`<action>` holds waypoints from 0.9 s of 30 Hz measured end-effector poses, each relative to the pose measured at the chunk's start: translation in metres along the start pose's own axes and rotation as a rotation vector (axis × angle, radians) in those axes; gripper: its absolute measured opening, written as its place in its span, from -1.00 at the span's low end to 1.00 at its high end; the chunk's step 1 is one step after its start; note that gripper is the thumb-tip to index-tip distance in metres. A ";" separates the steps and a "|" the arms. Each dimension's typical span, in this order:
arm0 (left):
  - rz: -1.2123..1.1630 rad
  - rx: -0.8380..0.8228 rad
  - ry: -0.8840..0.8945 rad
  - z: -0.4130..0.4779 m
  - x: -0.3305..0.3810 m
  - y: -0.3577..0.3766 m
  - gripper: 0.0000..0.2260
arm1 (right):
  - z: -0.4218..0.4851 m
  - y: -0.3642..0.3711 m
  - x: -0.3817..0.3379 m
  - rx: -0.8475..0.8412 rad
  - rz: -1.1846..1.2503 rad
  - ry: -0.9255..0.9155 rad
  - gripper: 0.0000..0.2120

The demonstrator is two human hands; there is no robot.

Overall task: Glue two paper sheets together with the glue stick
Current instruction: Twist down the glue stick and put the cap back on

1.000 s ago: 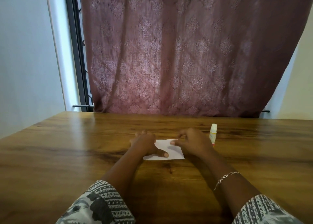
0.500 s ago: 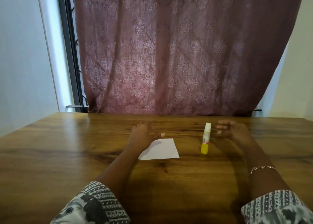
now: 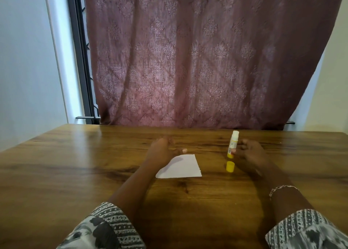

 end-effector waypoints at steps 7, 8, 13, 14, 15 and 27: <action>-0.276 0.011 0.155 -0.006 0.020 -0.003 -0.61 | -0.019 0.049 -0.047 -0.140 0.170 -0.179 -0.78; -0.355 -0.006 0.158 -0.008 0.023 -0.001 -0.64 | -0.024 0.061 -0.051 -0.200 0.161 -0.187 -0.81; -0.631 -0.126 0.200 -0.013 0.035 0.008 -0.79 | -0.045 0.107 -0.057 -0.441 0.072 -0.235 -0.76; -0.659 -0.136 0.198 -0.014 0.035 0.009 -0.81 | -0.046 0.110 -0.057 -0.457 0.066 -0.244 -0.74; -0.691 -0.144 0.189 -0.014 0.035 0.009 -0.82 | -0.047 0.111 -0.058 -0.466 0.072 -0.249 -0.72; -0.845 -0.135 0.127 -0.010 0.031 0.009 -0.79 | -0.045 0.115 -0.058 -0.507 0.164 -0.265 -0.50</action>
Point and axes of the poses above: each hand's wrist, its own z-axis towards the middle knuckle, its own y-axis out of the palm, x = y × z, the point moved 5 cm from there along z, towards the middle knuckle, and after that the axes turned 1 degree about x, right-handed, at the moved point
